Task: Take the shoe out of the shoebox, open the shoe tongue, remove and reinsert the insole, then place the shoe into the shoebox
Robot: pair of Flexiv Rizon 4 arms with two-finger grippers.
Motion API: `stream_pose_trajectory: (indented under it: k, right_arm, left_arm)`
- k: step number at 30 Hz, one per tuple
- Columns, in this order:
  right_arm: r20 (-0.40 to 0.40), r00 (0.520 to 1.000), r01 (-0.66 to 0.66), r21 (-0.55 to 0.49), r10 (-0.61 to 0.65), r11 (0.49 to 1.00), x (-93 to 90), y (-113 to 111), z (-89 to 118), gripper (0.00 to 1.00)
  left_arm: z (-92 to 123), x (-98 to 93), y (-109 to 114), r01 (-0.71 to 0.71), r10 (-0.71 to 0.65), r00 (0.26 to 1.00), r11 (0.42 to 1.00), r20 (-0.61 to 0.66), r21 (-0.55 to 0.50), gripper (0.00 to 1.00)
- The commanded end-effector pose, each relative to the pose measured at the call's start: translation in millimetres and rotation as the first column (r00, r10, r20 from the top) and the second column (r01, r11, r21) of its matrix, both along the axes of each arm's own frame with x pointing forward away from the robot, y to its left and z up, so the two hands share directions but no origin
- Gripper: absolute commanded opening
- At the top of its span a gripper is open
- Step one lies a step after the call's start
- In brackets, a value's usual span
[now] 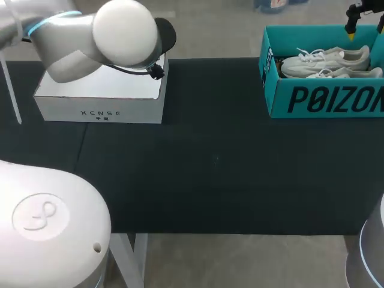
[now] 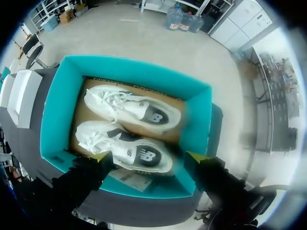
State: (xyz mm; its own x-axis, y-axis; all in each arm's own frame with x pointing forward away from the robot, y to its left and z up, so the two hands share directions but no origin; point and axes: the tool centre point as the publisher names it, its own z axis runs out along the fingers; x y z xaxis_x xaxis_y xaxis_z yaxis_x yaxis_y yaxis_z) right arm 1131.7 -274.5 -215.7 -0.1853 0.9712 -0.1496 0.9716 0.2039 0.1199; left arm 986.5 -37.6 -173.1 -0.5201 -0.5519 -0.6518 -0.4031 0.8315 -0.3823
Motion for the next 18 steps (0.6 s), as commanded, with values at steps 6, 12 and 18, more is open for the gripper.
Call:
stream_pose_trajectory:
  k: [6, 12, 18]
  right_arm:
    - [-0.001, 1.000, 0.000, 0.000, 0.000, 1.000, 0.6, -0.2, -0.1, 1.00]
    - [0.015, 0.999, 0.046, -0.010, -0.046, 0.999, 1.9, -0.4, 3.0, 1.00]
    - [0.046, 0.970, 0.239, 0.017, -0.239, 0.971, 4.0, -3.3, 17.4, 1.00]
  left_arm:
    - [5.9, 12.8, -4.3, -0.421, 0.343, 0.861, 0.895, -0.376, -0.148, 1.00]
    - [11.7, 20.6, -3.8, -0.571, 0.375, 0.776, 0.760, -0.507, -0.311, 1.00]
    - [13.7, 24.0, -0.6, -0.663, 0.381, 0.716, 0.633, -0.585, -0.400, 1.00]
